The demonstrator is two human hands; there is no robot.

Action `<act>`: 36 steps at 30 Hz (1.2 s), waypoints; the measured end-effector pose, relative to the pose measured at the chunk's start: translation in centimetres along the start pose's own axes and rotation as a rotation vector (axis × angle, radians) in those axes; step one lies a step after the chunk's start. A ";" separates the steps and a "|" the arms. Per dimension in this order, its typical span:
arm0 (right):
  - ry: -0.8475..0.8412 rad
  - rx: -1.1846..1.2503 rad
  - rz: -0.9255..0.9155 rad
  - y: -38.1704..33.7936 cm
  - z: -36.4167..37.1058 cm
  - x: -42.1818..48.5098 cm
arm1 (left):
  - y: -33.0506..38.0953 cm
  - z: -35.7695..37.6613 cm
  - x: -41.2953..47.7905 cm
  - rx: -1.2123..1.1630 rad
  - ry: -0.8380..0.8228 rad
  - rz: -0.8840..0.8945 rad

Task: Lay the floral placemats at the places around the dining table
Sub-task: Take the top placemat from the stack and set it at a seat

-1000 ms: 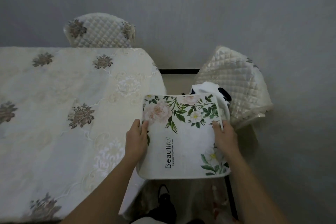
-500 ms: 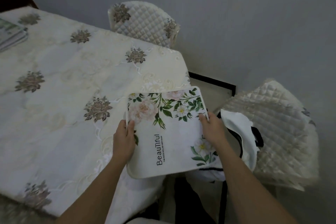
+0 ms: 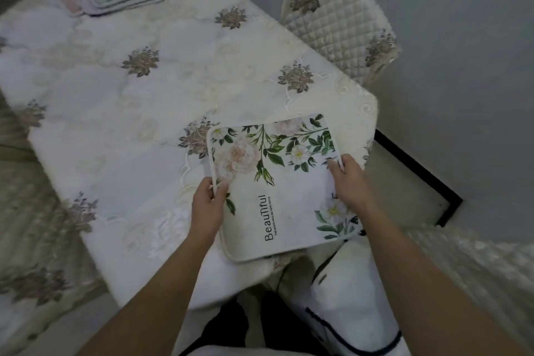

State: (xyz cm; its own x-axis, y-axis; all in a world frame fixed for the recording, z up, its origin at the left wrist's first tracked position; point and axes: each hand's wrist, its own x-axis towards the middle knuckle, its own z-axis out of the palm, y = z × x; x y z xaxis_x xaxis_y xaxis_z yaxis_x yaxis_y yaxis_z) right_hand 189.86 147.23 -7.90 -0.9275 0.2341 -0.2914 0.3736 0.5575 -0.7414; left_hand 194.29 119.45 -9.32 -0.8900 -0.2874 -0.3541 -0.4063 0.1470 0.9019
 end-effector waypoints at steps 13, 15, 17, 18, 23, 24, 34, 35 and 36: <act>-0.207 -0.224 -0.050 -0.6 2.1 9.0 | -3.7 3.3 -0.4 -0.365 0.161 -0.304; -0.223 -0.234 -0.053 -0.4 2.6 9.5 | -4.1 3.5 -0.7 -0.369 0.173 -0.322; -0.247 -0.238 -0.054 -0.2 3.0 9.8 | -4.6 3.5 -1.0 -0.370 0.189 -0.349; -0.259 -0.236 -0.053 -0.1 3.1 9.9 | -4.8 3.5 -1.0 -0.370 0.198 -0.366; -0.297 -0.205 -0.039 0.7 3.8 10.0 | -5.8 3.6 -1.7 -0.361 0.247 -0.396; -0.300 -0.201 -0.036 1.0 3.8 10.1 | -5.8 3.7 -1.9 -0.359 0.253 -0.398; -0.236 -0.150 -0.037 1.5 4.9 9.1 | -5.9 3.4 -3.0 -0.289 0.315 -0.430; -0.226 -0.148 -0.036 1.5 4.9 9.0 | -5.8 3.4 -3.0 -0.282 0.322 -0.435; -0.222 -0.147 -0.034 1.5 4.9 8.9 | -5.7 3.4 -3.1 -0.281 0.325 -0.438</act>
State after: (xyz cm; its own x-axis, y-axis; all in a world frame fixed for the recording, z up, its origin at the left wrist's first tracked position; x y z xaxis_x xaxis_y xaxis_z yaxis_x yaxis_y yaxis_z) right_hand 182.10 146.32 -14.57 -0.9135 0.0419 -0.4047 0.3244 0.6753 -0.6624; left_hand 198.67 122.74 -14.20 -0.5254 -0.5454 -0.6531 -0.6106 -0.2929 0.7358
